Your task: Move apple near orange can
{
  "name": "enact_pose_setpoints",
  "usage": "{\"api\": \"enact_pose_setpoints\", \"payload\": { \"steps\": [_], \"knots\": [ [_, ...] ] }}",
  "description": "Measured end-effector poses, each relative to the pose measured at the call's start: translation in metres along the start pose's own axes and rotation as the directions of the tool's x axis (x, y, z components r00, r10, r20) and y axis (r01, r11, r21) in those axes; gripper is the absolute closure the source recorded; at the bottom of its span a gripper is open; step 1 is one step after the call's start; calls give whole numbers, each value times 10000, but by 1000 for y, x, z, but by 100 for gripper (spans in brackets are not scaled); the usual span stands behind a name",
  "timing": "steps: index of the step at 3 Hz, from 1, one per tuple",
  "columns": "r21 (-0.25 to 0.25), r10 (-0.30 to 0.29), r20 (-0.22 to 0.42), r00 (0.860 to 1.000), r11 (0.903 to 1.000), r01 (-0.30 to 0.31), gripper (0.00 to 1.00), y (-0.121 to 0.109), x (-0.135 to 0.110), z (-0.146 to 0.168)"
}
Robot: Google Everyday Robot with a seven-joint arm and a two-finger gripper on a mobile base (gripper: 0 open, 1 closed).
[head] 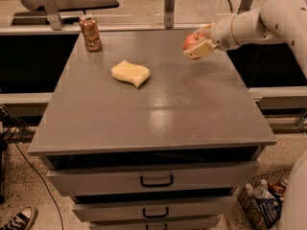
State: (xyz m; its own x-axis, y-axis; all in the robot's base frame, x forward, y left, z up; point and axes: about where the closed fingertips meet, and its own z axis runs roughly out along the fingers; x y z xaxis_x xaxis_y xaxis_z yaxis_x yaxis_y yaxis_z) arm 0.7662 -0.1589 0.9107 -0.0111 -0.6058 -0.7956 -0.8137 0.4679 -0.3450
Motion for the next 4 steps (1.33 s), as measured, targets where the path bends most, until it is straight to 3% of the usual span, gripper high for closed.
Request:
{"api": "enact_pose_setpoints", "payload": {
  "steps": [2, 3, 4],
  "knots": [
    [-615, -746, 1949, 9780, 9942, 881, 100, 17, -103, 90],
    [-1009, -787, 2334, 9692, 9894, 1047, 100, 35, -133, 133],
    [-1288, -858, 2206, 9716, 9848, 1162, 100, 56, -147, 172]
  ]
}}
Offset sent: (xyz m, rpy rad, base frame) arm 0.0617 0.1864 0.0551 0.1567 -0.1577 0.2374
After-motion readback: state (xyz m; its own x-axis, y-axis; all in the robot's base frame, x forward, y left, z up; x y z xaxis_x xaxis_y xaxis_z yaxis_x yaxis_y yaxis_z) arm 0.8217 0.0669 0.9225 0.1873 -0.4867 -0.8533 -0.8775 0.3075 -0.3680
